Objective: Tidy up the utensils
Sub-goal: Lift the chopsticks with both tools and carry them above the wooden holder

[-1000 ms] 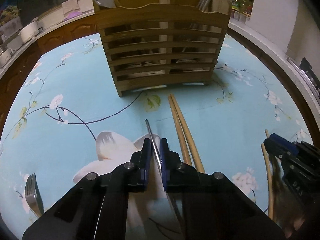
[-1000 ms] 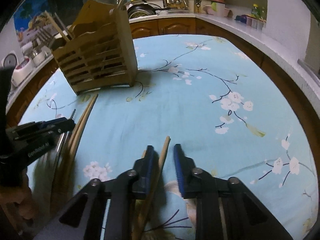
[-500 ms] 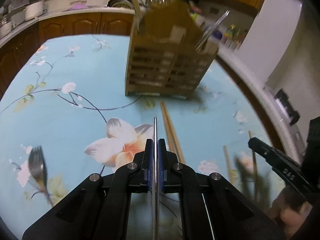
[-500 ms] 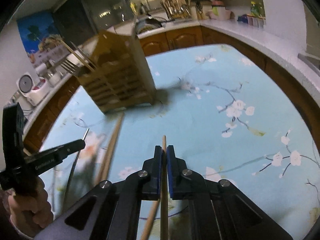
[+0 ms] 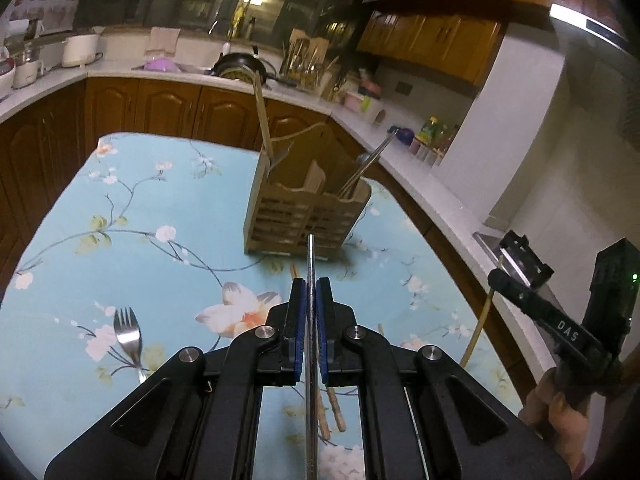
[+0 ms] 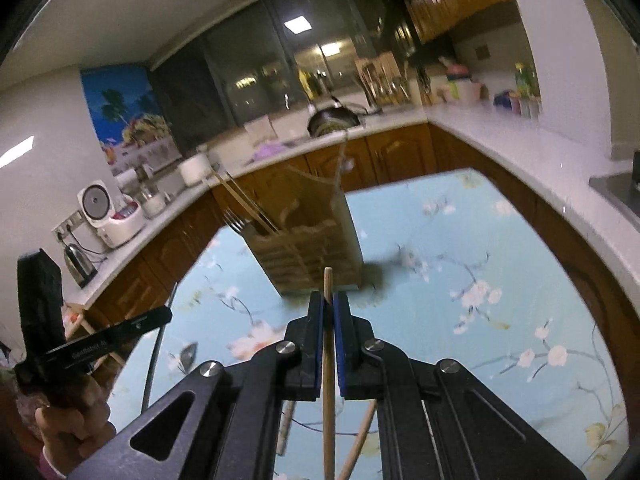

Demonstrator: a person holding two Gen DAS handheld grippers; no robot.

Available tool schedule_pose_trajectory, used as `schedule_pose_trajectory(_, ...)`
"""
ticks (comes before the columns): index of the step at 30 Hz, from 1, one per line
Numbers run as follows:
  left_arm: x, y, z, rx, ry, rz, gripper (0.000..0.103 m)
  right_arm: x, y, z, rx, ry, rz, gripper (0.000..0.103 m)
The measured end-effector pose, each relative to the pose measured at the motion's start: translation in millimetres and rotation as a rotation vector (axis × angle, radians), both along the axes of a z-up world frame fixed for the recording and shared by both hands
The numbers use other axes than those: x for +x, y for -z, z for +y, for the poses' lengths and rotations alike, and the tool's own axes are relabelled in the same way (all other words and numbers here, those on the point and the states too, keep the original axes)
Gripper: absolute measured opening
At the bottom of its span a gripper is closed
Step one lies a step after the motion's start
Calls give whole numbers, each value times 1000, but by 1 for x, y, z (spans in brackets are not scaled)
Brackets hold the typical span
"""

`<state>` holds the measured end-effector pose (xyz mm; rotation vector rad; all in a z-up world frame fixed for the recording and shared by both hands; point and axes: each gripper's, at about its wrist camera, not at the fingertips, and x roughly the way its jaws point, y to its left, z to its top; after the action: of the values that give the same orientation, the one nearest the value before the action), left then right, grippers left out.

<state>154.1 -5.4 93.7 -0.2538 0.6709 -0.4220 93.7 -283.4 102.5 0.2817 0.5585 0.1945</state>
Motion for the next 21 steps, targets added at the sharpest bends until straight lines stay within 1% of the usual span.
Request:
schedule_pose_trajectory(5,-7,-5,4,-10,-2,-9,4,-8,-16,8,-3,-17,-47,5)
schedule_pose_trajectory(16,-17,-10,10,-20,-8,-30,4,-17,-27,15,-9,-30,-78,5)
schedule_pose_trajectory(21,-17,-16,12,-18,-13,-49,4,-15,-30,17,-13,-33,-87,5)
